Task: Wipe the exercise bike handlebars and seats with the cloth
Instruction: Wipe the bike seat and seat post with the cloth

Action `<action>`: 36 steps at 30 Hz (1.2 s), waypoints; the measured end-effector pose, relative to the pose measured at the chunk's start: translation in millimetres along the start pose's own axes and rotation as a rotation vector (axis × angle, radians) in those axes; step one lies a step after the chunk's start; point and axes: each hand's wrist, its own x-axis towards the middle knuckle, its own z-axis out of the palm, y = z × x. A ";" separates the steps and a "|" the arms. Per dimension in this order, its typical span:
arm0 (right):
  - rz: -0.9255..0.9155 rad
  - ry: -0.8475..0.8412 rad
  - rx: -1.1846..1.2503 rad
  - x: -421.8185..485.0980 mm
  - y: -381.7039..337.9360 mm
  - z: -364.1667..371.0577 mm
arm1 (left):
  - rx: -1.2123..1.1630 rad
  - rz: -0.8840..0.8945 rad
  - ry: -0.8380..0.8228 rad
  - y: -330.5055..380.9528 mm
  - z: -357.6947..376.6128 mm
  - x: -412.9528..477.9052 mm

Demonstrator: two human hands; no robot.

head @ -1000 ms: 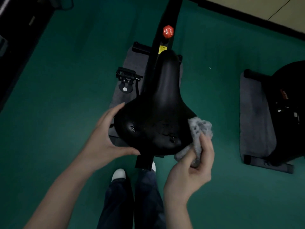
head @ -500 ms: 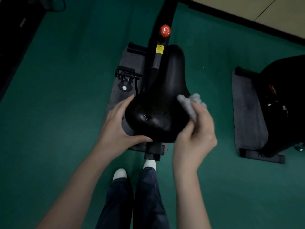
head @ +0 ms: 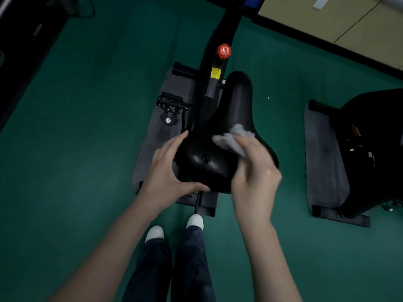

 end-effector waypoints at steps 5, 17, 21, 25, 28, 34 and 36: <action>-0.364 -0.331 -0.004 -8.9 -16.2 5.2 | -0.080 -0.017 0.001 0.4 0.8 -0.9; -0.458 -0.700 -0.041 66.9 -25.4 11.6 | -0.216 -0.240 0.169 1.2 26.0 -28.9; -0.779 -1.123 -0.175 88.1 -49.0 42.4 | -0.303 -0.337 0.245 5.4 49.6 -40.9; -0.974 -1.298 -0.012 91.4 -40.8 16.6 | -0.443 -0.388 0.316 14.6 72.1 -45.8; -1.054 -1.391 0.055 88.8 -34.7 1.1 | -0.474 -0.365 0.407 21.4 91.0 -44.4; -1.358 -1.606 -0.182 89.8 -57.5 23.4 | -0.682 -0.387 0.537 27.8 116.4 -48.2; -1.260 -1.547 -0.237 95.8 -68.0 45.9 | -0.710 -0.401 0.583 32.6 122.7 -47.4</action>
